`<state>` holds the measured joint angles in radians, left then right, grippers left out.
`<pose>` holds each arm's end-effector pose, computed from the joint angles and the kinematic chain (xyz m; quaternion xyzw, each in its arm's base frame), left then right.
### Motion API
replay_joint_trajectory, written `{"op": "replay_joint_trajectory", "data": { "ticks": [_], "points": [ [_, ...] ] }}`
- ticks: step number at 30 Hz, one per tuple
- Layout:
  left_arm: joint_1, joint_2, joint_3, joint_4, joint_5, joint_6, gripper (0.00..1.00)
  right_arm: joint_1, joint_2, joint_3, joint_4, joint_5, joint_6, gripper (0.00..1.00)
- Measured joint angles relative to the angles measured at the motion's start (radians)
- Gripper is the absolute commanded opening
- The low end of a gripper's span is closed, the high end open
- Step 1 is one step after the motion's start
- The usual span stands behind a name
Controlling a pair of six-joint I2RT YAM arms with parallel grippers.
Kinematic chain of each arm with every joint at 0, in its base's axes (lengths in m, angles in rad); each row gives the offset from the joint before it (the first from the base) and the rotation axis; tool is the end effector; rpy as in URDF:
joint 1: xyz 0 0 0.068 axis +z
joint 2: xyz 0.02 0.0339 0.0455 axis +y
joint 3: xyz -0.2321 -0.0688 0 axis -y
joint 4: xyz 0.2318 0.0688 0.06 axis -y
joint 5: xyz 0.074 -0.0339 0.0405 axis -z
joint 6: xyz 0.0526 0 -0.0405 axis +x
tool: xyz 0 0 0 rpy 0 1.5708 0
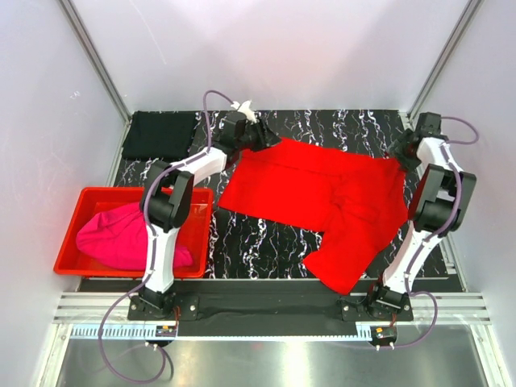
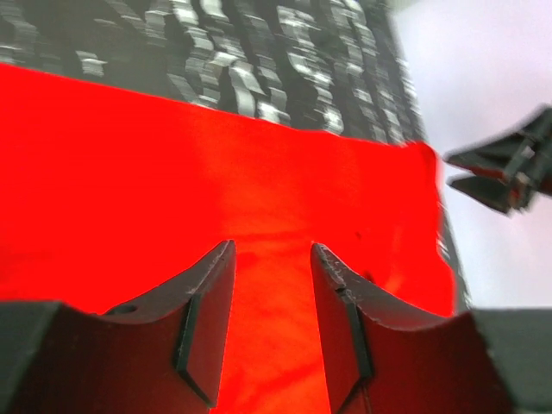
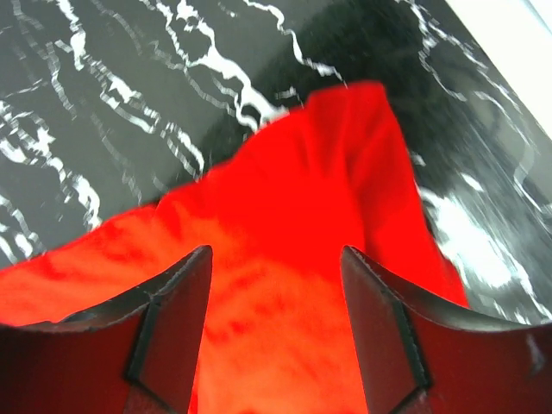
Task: Fold and stack the t-shirts
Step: Fold the tshirt
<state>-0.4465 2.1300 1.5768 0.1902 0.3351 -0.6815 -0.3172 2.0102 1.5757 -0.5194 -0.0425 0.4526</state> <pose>0.4322 -0.2261 0.1956 -0.0011 0.8171 -0.4153 0.3998 0.4068 -0.1312 0.1772 0.3517 0.8853 0.0407 0.3014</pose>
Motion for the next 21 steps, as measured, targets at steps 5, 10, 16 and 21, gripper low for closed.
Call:
{"op": "replay_joint_trajectory", "data": {
  "ticks": [5,10,16,21],
  "points": [
    [0.055,0.162,0.113,-0.016,0.006,-0.029,0.45,-0.012,0.113,0.067,0.006,-0.003,-0.003,0.63],
    [0.095,0.261,0.197,-0.027,0.006,-0.07,0.46,-0.041,0.175,0.133,0.006,-0.003,-0.008,0.61],
    [0.1,0.324,0.282,-0.039,0.004,-0.136,0.47,-0.057,0.188,0.172,0.008,-0.005,-0.012,0.6],
    [0.105,0.373,0.302,-0.036,0.013,-0.269,0.45,-0.062,0.209,0.179,0.019,-0.017,-0.015,0.58]
  ]
}}
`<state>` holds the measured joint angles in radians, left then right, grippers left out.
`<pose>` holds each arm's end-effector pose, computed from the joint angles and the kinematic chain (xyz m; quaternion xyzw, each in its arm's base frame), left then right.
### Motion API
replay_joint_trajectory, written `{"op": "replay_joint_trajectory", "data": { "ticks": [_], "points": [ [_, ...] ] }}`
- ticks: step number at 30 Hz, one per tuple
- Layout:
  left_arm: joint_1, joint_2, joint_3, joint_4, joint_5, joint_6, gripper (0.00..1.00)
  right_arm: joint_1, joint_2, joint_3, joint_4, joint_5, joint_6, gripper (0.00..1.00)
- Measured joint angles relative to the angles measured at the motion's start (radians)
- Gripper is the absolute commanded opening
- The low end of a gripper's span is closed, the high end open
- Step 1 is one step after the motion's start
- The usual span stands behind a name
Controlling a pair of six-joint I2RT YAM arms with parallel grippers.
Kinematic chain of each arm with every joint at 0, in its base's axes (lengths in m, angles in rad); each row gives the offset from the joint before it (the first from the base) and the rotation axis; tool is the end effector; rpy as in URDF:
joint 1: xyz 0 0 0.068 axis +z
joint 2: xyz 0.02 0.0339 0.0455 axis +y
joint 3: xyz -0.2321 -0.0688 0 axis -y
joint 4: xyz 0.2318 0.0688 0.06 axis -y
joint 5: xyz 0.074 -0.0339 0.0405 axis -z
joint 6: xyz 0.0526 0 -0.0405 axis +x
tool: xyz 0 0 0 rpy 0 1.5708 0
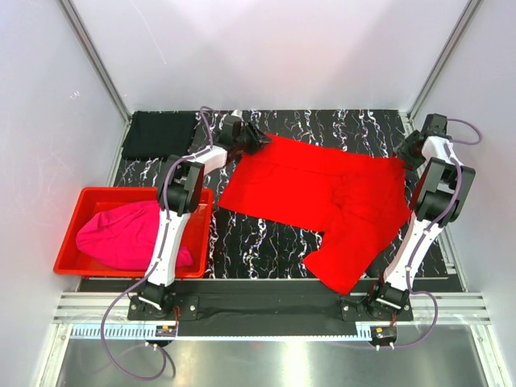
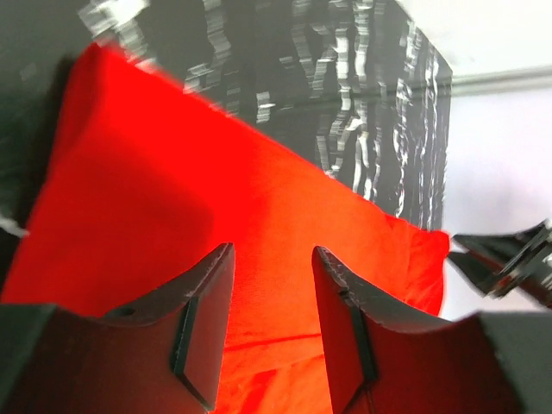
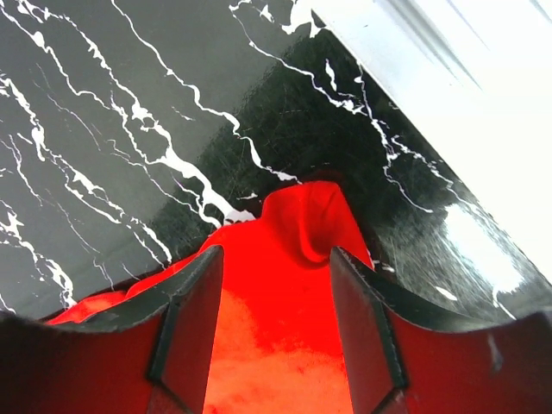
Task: Fold and stack the t-shirts
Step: Fold the tshirt
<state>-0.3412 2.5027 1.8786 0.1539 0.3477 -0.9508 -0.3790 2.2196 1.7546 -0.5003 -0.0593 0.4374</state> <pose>0.5024 -0.1974 0.1092 -0.1657 0.8280 -0.4278 0.3225 0.4344 -0.1696 0.1441 0.3706 0.8792 0.0370 0.2971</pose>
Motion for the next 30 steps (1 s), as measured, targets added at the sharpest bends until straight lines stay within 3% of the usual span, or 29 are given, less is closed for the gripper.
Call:
{"op": "replay_joint_trajectory", "data": {
  "ticks": [8,19,24,30],
  "points": [
    [0.026,0.037,0.006,0.01,0.026,-0.125,0.45,-0.014,0.036,0.0,0.009,-0.011,-0.011,0.42],
    [0.031,0.041,0.017,-0.009,0.026,-0.158,0.46,-0.027,0.096,0.094,-0.032,0.031,-0.018,0.38],
    [0.036,0.048,0.029,-0.011,0.031,-0.157,0.47,-0.016,0.198,0.267,-0.084,-0.014,-0.013,0.4],
    [0.053,0.051,0.032,-0.001,0.048,-0.143,0.5,0.027,0.391,0.597,-0.15,-0.062,0.015,0.42]
  ]
}}
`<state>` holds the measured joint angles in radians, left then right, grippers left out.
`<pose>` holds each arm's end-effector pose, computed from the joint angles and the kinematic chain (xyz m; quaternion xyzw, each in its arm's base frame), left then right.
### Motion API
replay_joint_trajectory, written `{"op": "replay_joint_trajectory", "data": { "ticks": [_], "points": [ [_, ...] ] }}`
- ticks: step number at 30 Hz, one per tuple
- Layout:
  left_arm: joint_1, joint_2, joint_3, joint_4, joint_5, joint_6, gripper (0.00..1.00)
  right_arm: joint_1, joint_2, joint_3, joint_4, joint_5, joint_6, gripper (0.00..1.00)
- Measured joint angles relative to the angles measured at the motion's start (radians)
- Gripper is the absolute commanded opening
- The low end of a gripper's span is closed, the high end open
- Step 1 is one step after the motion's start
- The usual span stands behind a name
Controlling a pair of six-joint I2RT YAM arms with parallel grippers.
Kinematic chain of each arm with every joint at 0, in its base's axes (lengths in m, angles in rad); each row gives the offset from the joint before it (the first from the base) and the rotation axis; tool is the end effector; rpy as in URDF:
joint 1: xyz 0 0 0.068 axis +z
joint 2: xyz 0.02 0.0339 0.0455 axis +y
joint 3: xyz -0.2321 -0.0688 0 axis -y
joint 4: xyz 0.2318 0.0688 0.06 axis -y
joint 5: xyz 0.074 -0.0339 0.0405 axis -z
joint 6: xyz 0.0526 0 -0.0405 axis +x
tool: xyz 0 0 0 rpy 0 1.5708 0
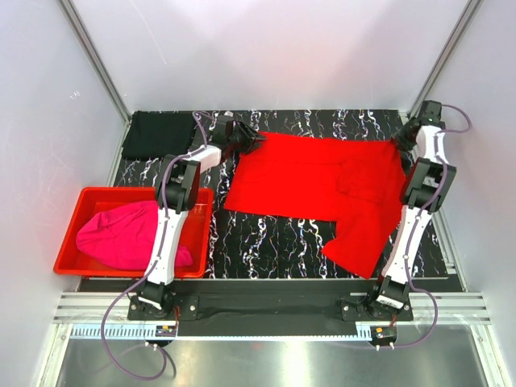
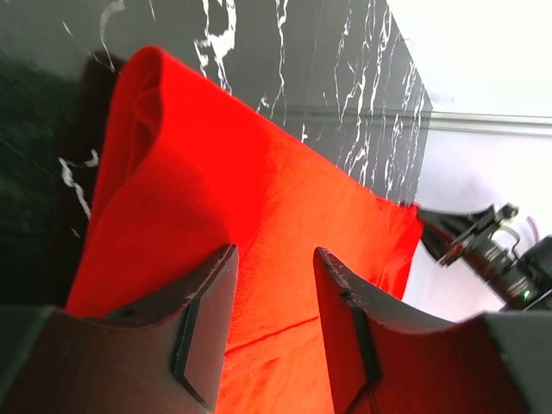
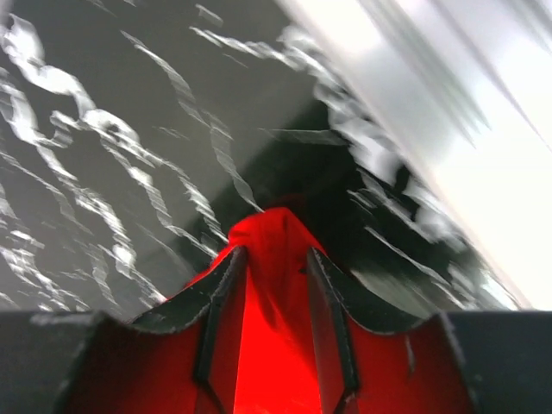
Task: Fold and stack the t-shirts
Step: Fold the tshirt
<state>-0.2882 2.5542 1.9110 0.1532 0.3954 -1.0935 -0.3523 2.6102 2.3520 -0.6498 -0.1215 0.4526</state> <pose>0.5146 -0.1737 0.0934 -0.2365 0.8132 -0.4512 0.2815 0.5064 -0.1794 0.1304 0.3515 0.8762 0.0736 0.3215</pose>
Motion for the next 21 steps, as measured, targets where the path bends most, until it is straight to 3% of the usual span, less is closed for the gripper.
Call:
{"op": "replay_joint_trajectory", "data": {
  "ticks": [4,8,13,17,21],
  "points": [
    [0.011,0.0,0.005,0.007,0.021,0.051,0.56,0.027,0.108,0.191,-0.021,-0.017,0.028,0.5],
    [0.012,-0.021,0.006,-0.014,0.031,0.136,0.63,0.039,0.112,0.202,-0.028,-0.037,0.047,0.7],
    [0.012,-0.125,0.006,-0.146,0.023,0.267,0.65,0.037,0.069,0.205,-0.112,0.003,0.028,0.86],
    [0.0,-0.29,-0.016,-0.246,-0.012,0.369,0.65,0.037,-0.051,0.165,-0.235,0.107,-0.011,0.9],
    [-0.028,-0.511,-0.107,-0.3,-0.065,0.436,0.62,0.037,-0.314,-0.048,-0.299,0.193,-0.033,0.92]
  ]
}}
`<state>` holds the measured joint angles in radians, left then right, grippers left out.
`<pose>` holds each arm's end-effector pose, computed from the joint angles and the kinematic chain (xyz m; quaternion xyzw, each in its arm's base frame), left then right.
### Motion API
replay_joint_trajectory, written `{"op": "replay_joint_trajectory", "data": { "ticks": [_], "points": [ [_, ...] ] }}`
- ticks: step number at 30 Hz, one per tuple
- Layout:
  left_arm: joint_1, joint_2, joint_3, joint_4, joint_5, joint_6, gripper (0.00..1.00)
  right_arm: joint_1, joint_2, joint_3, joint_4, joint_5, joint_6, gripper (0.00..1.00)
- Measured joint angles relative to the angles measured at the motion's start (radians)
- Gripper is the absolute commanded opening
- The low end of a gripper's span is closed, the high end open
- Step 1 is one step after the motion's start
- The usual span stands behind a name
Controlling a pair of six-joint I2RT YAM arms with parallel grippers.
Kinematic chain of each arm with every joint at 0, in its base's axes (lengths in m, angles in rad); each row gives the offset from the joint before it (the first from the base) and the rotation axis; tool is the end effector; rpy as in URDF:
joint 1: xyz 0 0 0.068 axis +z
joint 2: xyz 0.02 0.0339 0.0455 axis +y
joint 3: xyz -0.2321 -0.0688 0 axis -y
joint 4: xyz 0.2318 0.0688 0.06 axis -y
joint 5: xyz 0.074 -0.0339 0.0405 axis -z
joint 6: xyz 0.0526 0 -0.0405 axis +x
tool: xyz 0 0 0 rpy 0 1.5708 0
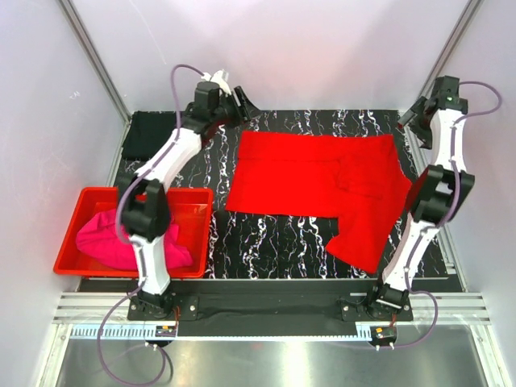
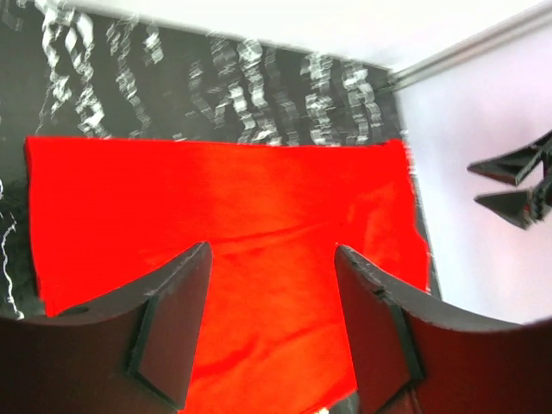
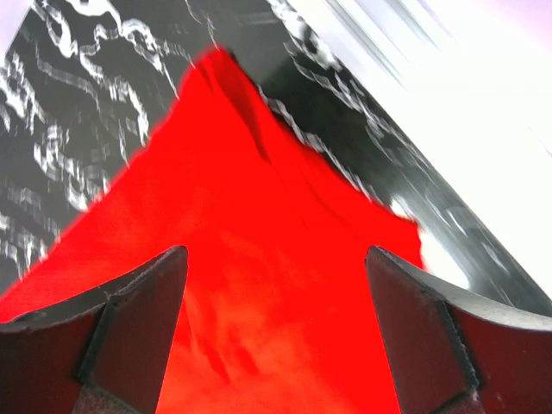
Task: Fold and stack the t-shirts
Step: Fold the tshirt
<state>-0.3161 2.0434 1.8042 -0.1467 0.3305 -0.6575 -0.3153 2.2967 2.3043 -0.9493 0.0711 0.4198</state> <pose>0.4506 -0.1654 0.2770 -0.0485 0.8220 -0.3783 0.4230 0.4550 -0.1523 0.2466 0.3517 0.8829 -0.0176 0.3105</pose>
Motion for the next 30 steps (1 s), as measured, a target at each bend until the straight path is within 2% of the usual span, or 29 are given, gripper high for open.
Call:
{"op": "replay_joint_trajectory", "data": {
  "ticks": [3,6,9,13,14,15,17,21,23,26,28,30],
  "points": [
    [-0.033,-0.15,-0.103,-0.024,-0.022,0.014,0.61,-0.001,-0.257,-0.235,-0.011,0.024,-0.003,0.92],
    [-0.071,-0.254,-0.219,-0.045,-0.034,0.019,0.61,-0.002,-0.497,-0.501,0.001,0.023,0.003,0.87],
    [-0.116,-0.319,-0.331,-0.068,-0.044,0.022,0.61,-0.002,-0.721,-0.771,0.016,-0.005,0.023,0.79],
    [-0.193,-0.394,-0.464,-0.093,-0.056,0.024,0.61,-0.002,-0.943,-1.054,0.0,-0.064,0.064,0.68],
    [-0.211,-0.414,-0.491,-0.095,-0.057,0.024,0.61,-0.002,-0.997,-1.117,-0.01,-0.078,0.077,0.64],
    [-0.23,-0.443,-0.523,-0.095,-0.056,0.023,0.61,-0.002,-1.058,-1.181,-0.01,-0.093,0.095,0.52],
    [-0.264,-0.49,-0.57,-0.084,-0.051,0.019,0.61,-0.002,-1.18,-1.293,-0.034,-0.108,0.132,0.45],
    [-0.284,-0.558,-0.621,-0.063,-0.039,0.014,0.61,-0.002,-1.373,-1.469,-0.059,-0.117,0.221,0.43],
    [-0.282,-0.573,-0.624,-0.061,-0.038,0.014,0.61,-0.002,-1.419,-1.546,-0.085,-0.111,0.262,0.41],
    [-0.277,-0.58,-0.624,-0.057,-0.028,0.013,0.62,-0.002,-1.421,-1.591,-0.128,-0.075,0.326,0.47],
    [-0.274,-0.58,-0.624,-0.054,-0.013,0.01,0.62,-0.002,-1.403,-1.591,-0.135,-0.047,0.352,0.56],
    [-0.266,-0.58,-0.625,-0.045,0.005,0.0,0.62,-0.002,-1.36,-1.59,-0.133,-0.011,0.376,0.57]
  ]
}}
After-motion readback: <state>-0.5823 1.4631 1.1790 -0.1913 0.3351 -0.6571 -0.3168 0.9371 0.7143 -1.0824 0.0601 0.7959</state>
